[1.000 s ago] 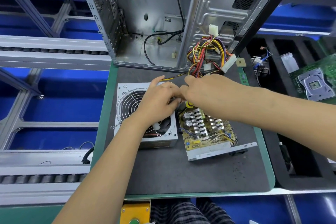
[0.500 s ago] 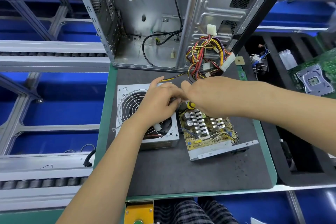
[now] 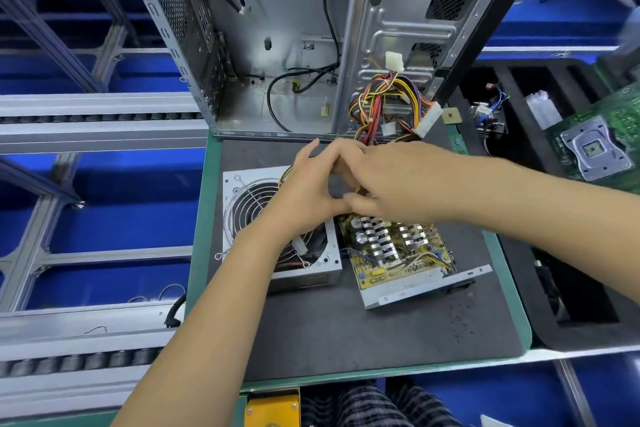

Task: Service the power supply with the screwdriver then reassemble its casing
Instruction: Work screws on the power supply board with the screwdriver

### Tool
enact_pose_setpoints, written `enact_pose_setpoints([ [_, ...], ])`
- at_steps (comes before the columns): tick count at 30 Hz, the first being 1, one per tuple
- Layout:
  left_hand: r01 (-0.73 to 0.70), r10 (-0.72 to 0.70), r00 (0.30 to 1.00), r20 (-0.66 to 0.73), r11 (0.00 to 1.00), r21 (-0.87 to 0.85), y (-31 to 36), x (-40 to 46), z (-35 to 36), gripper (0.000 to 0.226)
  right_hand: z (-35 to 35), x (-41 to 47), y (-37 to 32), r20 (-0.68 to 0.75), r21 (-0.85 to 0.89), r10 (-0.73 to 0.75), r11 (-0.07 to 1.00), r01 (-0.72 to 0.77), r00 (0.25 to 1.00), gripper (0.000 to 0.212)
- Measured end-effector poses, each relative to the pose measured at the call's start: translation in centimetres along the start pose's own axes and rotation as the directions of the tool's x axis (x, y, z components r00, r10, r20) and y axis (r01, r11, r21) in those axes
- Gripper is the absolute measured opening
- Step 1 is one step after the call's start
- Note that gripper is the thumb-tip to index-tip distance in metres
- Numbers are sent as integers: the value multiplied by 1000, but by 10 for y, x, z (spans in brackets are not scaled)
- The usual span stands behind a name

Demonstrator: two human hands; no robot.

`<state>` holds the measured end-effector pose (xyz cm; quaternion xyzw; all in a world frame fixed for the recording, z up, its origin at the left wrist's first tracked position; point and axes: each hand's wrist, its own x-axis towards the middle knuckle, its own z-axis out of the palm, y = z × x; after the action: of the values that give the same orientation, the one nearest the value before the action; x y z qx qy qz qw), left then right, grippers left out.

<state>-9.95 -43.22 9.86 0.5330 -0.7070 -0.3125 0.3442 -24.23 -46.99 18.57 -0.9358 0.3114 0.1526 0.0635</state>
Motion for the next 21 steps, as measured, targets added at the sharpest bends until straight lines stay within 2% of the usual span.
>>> enact_pose_setpoints([
  [2, -7, 7, 1000, 4, 1000, -7, 1, -2, -2, 62, -6, -4, 8, 41, -16, -101, 995, 102, 994, 31],
  [4, -22, 22, 1000, 19, 1000, -2, 2, -2, -4, 62, -8, -6, 11, 69, -112, -116, 986, 124, 991, 26],
  [9, 13, -5, 997, 83, 996, -89, 3, -2, -4, 60, -5, -4, 2, 8, -339, -88, 937, 85, 996, 42],
  [12, 22, -16, 998, 55, 995, -100, 4, -1, -2, 50, -3, -3, -7, -54, -455, -47, 890, 17, 997, 41],
  [14, 21, -16, 999, 50, 995, -98, 2, 0, -3, 49, -2, -4, -3, -71, -437, -27, 899, -7, 997, 43],
  [17, 2, 8, 997, 82, 993, -115, 1, 0, -10, 53, -1, -8, 9, 11, -261, -127, 957, 125, 992, 36],
  [19, 27, -12, 992, 126, 992, -122, 0, 1, -15, 58, 0, -9, 11, 34, -264, -158, 951, 161, 987, 50],
  [21, 52, -27, 984, 174, 988, -144, -1, 1, -18, 58, 0, -7, 11, 4, -314, -152, 938, 146, 988, 52],
])
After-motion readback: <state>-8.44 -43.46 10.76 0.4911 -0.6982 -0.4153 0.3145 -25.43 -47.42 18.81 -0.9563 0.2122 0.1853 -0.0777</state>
